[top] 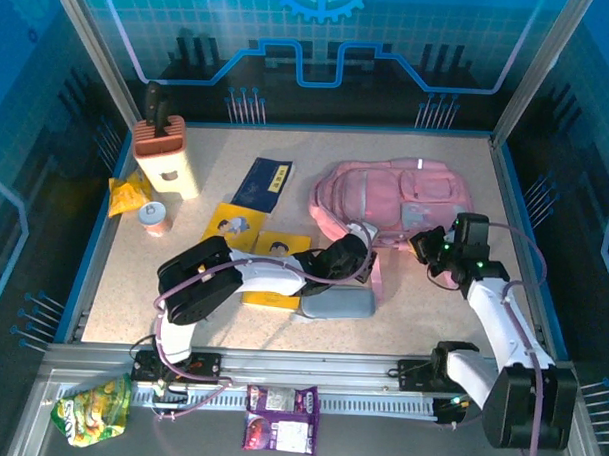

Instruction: Pack the student bag

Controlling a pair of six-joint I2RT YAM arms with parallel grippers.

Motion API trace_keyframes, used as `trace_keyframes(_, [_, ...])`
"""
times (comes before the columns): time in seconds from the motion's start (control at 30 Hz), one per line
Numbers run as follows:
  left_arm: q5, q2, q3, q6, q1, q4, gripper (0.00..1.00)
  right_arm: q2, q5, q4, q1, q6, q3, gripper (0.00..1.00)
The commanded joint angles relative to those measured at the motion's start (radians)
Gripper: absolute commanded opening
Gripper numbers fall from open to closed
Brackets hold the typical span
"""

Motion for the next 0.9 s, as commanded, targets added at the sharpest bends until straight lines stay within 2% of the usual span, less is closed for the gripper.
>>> trace_keyframes(0.0, [0.019, -0.065, -0.023, -0.028, 0.02, -0.044, 0.0, 0.056, -0.014, 0.02, -0.061, -0.098, 0.093, 0.0])
trace_keyframes(0.27, [0.182, -0.028, 0.093, -0.095, 0.015, -0.112, 0.0, 0.233, -0.032, 0.041, -0.185, -0.197, 0.21, 0.0])
trace_keyframes(0.43, [0.187, 0.062, 0.236, -0.163, 0.013, -0.196, 0.0, 0.339, -0.069, 0.064, -0.231, -0.228, 0.263, 0.0])
trace_keyframes(0.47, [0.191, 0.074, 0.256, -0.165, 0.012, -0.206, 0.0, 0.341, -0.076, 0.067, -0.232, -0.23, 0.26, 0.03])
trace_keyframes(0.57, [0.201, 0.087, 0.279, -0.165, 0.012, -0.189, 0.0, 0.33, -0.13, 0.068, -0.223, -0.235, 0.232, 0.25])
trace_keyframes(0.7, [0.198, 0.109, 0.318, -0.162, 0.012, -0.222, 0.0, 0.267, -0.152, -0.028, -0.213, -0.262, 0.192, 0.53])
trace_keyframes(0.87, [0.227, 0.121, 0.328, -0.175, 0.012, -0.202, 0.0, 0.141, -0.195, -0.069, -0.177, -0.206, 0.075, 0.72])
